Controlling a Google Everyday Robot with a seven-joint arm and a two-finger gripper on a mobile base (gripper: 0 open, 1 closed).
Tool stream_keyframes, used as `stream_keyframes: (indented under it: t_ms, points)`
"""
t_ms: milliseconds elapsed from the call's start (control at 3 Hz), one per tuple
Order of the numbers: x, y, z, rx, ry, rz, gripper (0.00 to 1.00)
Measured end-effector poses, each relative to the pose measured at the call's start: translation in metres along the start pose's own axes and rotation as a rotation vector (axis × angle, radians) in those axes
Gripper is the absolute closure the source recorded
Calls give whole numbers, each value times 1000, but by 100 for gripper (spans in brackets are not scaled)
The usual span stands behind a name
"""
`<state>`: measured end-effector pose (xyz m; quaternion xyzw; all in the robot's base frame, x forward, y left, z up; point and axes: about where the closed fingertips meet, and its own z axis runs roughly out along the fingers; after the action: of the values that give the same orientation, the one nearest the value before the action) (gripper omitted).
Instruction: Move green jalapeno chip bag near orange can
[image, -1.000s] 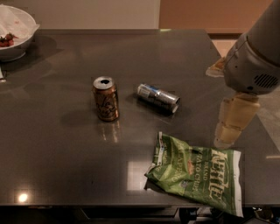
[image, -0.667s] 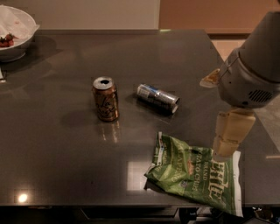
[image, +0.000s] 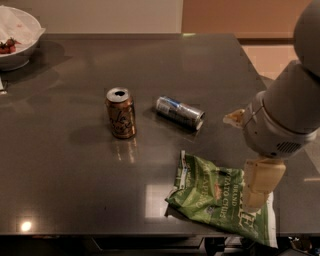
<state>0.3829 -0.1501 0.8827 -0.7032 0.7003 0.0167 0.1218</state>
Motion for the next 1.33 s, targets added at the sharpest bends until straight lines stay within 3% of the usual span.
stream_keyframes:
  t_ms: [667,1000,1333]
  points:
    - [7,12,37,-31,-17,-23,0]
    - [7,14,48,-51,-16,-36,18]
    - [5,16,54,-70,-18,-52,43]
